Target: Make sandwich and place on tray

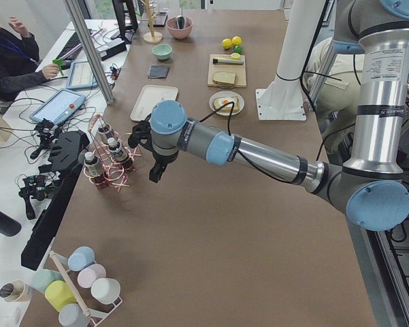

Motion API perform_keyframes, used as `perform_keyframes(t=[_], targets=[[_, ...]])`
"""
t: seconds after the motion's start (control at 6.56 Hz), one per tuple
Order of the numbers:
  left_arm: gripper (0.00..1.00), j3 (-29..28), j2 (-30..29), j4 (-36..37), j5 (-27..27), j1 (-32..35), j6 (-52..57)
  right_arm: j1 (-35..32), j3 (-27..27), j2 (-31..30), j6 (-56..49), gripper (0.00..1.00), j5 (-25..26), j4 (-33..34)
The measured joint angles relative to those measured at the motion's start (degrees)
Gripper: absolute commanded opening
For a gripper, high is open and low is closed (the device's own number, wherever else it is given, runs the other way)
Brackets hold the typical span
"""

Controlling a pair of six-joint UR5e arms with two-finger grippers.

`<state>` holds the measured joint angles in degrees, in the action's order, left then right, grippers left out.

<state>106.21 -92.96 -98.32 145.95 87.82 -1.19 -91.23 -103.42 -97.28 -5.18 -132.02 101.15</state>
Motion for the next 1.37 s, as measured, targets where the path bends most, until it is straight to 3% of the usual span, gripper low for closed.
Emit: perform_keyframes(t=[0.46,0.92,1.37], targets=[[0.98,0.07,-4.06,-8.63,-0.50,-7.34,-14.60,3.18,-1.03,1.10,8.67,1.00,-0.50,-12.20],[0.98,1.61,-9.02,-12.60,-1.99,-17.71,-30.57,14.69,-2.99,4.60,28.25,1.00,1.20,-22.59],[0.98,3.91,-15.03,-13.13,-14.43,-34.46,-50.87,29.77,-8.69,9.70,52.25,1.00,6.59,-23.61]])
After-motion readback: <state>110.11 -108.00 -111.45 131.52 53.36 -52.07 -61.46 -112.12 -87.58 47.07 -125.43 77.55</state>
